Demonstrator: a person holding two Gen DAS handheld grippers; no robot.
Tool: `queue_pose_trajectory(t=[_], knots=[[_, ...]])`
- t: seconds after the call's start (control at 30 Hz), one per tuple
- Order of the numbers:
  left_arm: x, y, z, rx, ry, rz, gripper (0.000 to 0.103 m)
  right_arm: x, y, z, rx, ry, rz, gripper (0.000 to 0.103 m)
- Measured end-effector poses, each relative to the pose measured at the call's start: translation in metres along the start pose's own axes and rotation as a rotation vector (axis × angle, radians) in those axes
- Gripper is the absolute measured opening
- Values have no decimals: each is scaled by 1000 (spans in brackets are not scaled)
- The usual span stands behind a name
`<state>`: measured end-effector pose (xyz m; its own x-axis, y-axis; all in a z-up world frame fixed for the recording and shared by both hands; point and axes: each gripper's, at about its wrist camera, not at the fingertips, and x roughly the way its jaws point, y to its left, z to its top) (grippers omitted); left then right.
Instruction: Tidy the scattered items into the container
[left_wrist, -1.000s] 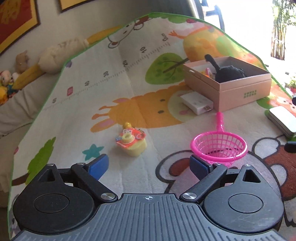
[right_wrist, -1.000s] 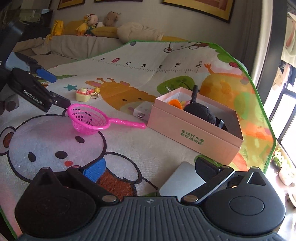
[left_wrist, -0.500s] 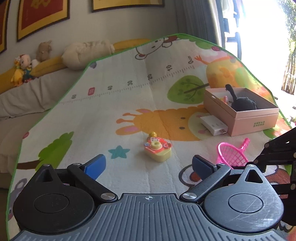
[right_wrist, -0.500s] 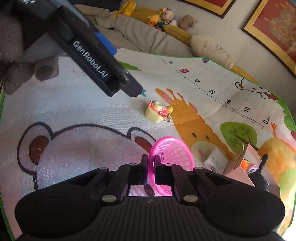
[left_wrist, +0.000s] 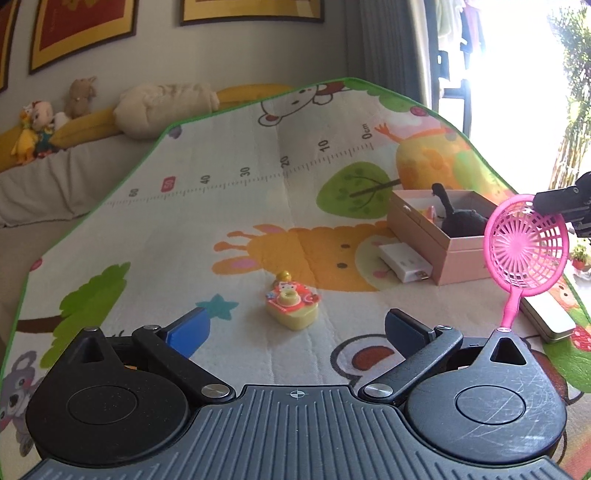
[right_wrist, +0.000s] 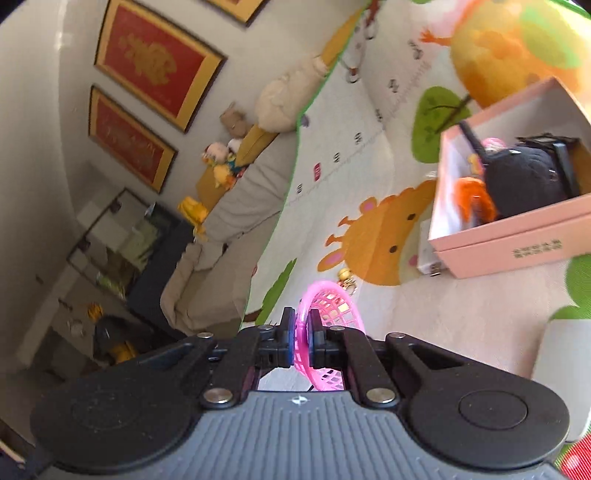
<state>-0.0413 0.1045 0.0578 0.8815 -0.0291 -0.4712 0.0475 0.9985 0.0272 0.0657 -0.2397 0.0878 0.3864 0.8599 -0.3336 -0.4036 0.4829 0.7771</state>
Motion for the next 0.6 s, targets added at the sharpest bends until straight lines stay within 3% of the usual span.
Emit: queue_pose_trajectory(t=[0.1, 0.17, 0.23, 0.3, 0.37, 0.47, 0.6], knots=[[6, -19, 1, 46, 12, -55, 103, -18, -31, 3, 67, -51, -71, 18], [10, -31, 1, 73, 19, -91, 103, -28, -45, 4, 83, -81, -126, 51], [17, -46, 2, 100, 30, -138, 103, -38, -54, 0, 78, -111, -169, 63], [23, -62, 2, 126, 43, -188, 103, -49, -61, -5, 67, -125, -200, 65], [30, -81, 1, 159, 61, -252, 103, -59, -66, -11, 46, -143, -251, 73], [47, -117, -3, 231, 94, -358, 103, -69, -70, -23, -12, -170, -382, 79], [64, -163, -9, 318, 138, -448, 103, -79, -78, -39, -57, -193, -502, 79]])
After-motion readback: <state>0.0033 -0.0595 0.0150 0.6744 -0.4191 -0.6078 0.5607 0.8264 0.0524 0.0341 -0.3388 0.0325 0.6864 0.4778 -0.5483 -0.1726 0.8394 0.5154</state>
